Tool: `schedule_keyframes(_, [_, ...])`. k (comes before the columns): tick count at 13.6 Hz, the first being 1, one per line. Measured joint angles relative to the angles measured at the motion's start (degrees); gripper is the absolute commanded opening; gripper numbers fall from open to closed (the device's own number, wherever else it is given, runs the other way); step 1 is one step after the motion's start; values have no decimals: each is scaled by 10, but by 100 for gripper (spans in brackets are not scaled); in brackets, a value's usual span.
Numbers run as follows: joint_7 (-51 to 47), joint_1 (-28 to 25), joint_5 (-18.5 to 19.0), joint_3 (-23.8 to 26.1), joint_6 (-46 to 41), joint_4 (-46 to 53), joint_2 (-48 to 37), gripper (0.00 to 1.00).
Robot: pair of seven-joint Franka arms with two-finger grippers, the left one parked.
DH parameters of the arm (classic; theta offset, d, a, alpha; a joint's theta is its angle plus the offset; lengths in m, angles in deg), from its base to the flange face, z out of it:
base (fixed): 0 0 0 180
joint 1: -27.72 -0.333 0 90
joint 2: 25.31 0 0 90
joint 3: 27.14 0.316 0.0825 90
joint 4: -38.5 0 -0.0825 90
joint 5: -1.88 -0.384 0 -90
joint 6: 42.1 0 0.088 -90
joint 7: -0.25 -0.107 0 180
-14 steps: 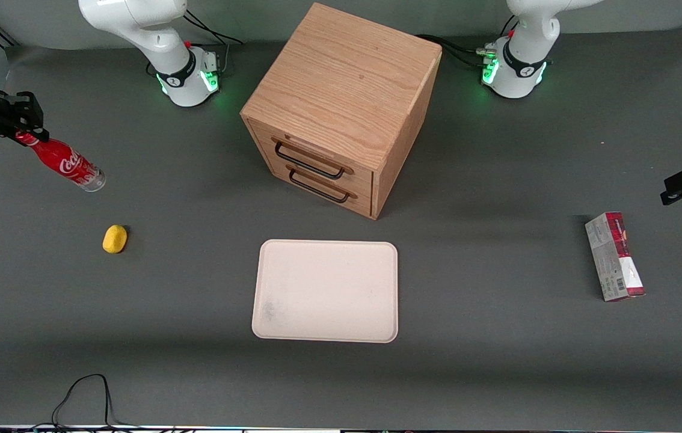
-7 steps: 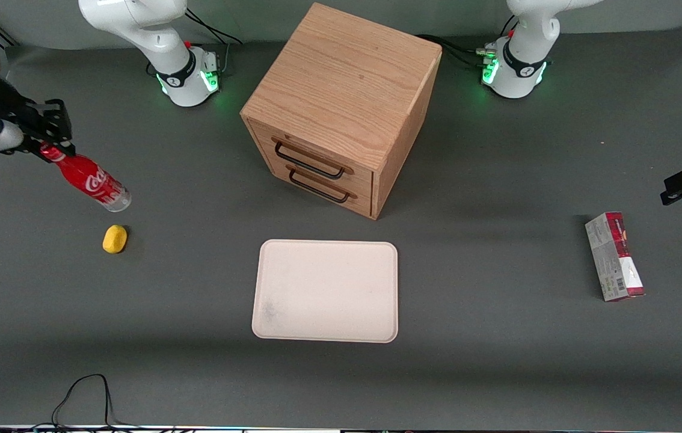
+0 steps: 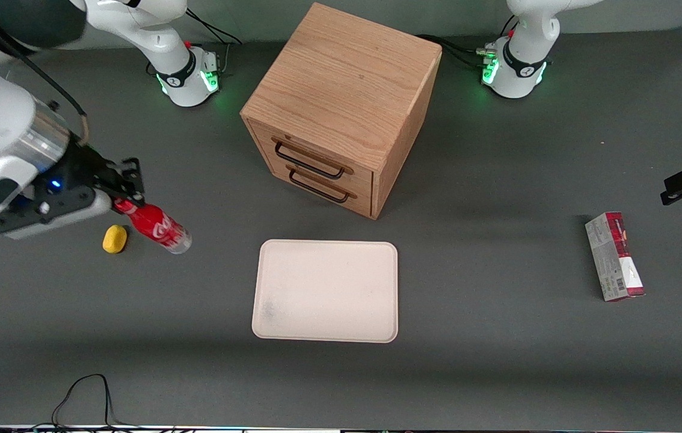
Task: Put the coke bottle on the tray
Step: 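Carry the bottle over the white tray's edge with the right gripper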
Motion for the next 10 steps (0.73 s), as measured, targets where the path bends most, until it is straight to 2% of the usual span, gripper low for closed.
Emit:
schedule_keyframes(5, [-36, -4, 9, 53, 71, 7, 61, 0])
schedule_keyframes(10, [-43, -22, 68, 85, 168, 7, 136, 0])
